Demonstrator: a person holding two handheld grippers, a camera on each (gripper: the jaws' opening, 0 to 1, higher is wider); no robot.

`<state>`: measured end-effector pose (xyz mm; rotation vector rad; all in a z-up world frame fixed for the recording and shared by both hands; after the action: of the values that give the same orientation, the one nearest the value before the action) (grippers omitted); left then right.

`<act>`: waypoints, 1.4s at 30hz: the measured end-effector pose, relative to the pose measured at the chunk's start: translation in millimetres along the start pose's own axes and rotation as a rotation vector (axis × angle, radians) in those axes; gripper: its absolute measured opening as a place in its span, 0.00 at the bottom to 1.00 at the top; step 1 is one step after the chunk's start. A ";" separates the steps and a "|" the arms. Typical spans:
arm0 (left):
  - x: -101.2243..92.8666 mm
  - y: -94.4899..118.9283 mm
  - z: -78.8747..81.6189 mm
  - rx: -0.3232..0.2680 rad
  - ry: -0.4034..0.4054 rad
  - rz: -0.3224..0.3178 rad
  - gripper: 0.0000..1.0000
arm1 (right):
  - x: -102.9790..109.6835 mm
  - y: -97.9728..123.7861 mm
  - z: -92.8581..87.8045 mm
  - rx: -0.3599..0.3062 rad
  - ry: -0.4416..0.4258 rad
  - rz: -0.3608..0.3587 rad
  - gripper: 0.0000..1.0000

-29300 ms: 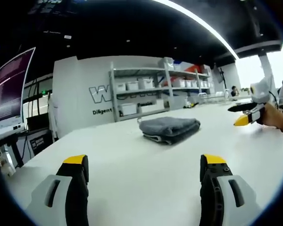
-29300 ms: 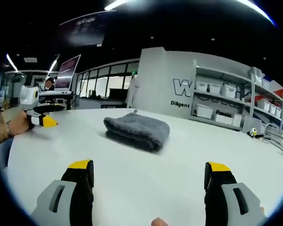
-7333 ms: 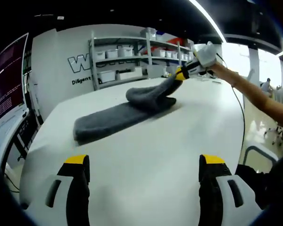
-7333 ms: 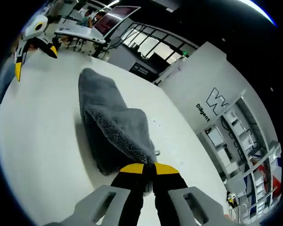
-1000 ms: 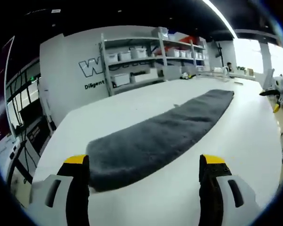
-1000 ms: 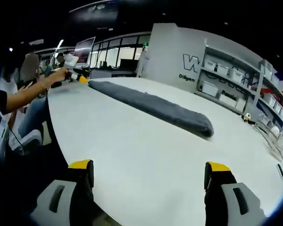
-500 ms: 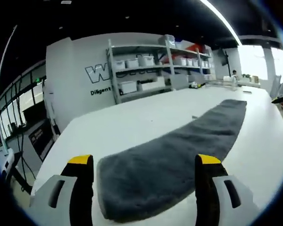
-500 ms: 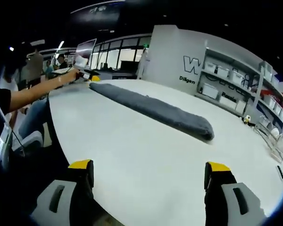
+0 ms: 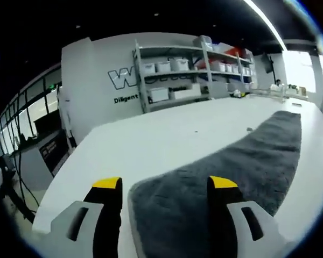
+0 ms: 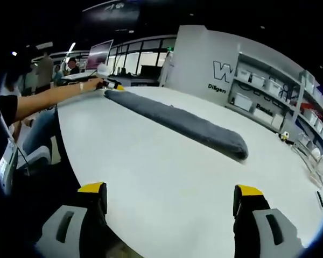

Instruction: Open the folded towel by lifting each exposed corner and separating the folded layers until the towel lies flat within the target outline without major curled edges

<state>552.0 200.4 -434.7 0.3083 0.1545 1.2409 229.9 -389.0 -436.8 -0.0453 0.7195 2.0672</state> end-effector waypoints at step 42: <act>-54.5 35.1 16.9 -0.068 -0.268 -0.034 0.03 | 6.9 0.7 -12.8 0.065 0.045 0.017 0.99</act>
<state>507.6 156.5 -410.5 0.4075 -0.1123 1.1564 222.3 -390.5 -449.1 -0.0491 0.8166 2.0632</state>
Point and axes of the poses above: the point that each gripper's makers call its tool centre point, and the gripper's own axes: y roughly backward along the fingers, x roughly to its left, z roughly out of its top, the point moved 5 cm from there along y, roughly backward along the fingers, and after that the axes turned 7 degrees about y, right-handed, at the moved point
